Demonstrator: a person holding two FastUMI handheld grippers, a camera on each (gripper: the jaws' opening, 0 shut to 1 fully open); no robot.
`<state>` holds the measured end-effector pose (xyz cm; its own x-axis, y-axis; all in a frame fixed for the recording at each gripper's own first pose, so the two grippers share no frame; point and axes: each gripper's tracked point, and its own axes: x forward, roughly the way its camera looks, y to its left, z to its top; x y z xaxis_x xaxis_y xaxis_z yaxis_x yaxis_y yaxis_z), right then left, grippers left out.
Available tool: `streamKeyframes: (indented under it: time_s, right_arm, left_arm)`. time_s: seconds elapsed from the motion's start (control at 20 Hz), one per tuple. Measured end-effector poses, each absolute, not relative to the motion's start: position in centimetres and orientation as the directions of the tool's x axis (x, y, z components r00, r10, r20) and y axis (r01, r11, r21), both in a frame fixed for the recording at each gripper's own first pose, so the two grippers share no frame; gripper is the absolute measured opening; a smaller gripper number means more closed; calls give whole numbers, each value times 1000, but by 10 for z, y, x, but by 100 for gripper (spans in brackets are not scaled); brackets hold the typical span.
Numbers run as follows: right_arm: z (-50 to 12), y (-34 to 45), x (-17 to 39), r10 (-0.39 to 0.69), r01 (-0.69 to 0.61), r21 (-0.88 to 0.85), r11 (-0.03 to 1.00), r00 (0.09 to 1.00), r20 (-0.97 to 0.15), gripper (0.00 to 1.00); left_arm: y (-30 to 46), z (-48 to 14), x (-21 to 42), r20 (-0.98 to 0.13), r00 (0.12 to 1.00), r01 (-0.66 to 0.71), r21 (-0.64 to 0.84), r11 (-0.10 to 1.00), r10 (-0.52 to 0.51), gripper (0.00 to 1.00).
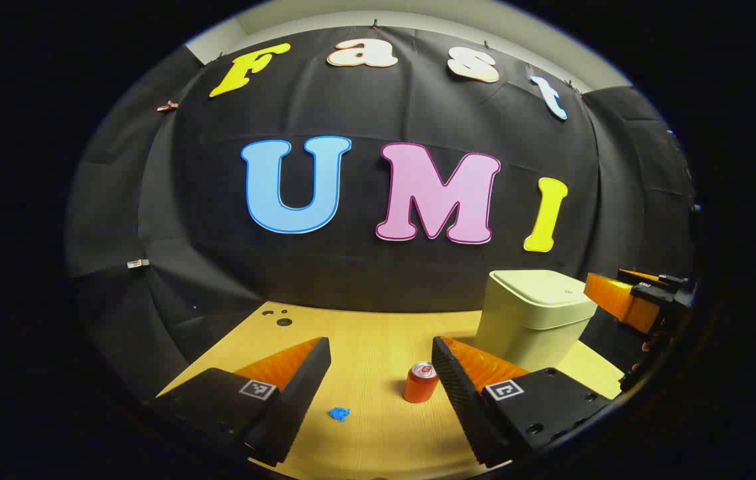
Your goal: Press the lid of the desktop garbage bin to open it, pick up the crumpled paper on the desktop and throw it into the bin, then pick up the pop can on the desktop and drop it into the bin, and finally close the garbage bin lid.
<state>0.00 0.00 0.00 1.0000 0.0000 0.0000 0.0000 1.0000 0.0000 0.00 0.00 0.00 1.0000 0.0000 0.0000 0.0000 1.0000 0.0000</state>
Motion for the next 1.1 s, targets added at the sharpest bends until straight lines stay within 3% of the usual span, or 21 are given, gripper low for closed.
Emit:
streamKeyframes:
  time_s: [1.1]
  right_arm:
    - [-26, 8, 19, -6, 4, -18, 1000, 996, -87, 98]
  left_arm:
    - [22, -28, 18, -73, 997, -28, 24, 999, 30, 98]
